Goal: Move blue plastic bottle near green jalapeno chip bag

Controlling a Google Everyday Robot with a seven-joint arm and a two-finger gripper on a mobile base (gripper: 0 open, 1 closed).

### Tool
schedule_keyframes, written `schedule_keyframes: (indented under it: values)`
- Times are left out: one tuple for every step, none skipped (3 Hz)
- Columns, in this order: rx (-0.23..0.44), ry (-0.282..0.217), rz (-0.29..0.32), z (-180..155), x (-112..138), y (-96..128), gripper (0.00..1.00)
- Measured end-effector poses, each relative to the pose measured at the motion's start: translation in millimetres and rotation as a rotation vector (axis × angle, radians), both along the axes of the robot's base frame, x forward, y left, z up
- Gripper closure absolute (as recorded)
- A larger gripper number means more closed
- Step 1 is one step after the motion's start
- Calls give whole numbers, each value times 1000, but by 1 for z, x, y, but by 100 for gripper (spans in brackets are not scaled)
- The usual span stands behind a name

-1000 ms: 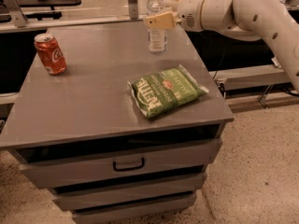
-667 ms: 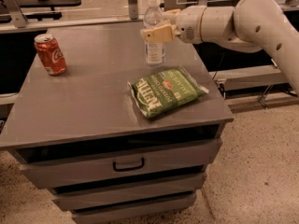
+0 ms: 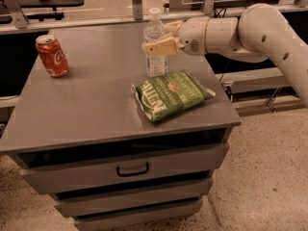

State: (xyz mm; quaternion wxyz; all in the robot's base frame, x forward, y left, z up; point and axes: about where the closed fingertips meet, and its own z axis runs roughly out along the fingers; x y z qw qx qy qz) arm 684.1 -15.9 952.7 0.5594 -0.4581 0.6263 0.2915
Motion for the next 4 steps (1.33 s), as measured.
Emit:
schedule_keyframes:
  values:
    - [-9,13,16,-11,-5,-1,35]
    - [-14,25,29,-18,-8,0,12]
    - [-21,34,36,-22,-10,-1,0]
    - [-47,19,13,-21,-10,-26,0]
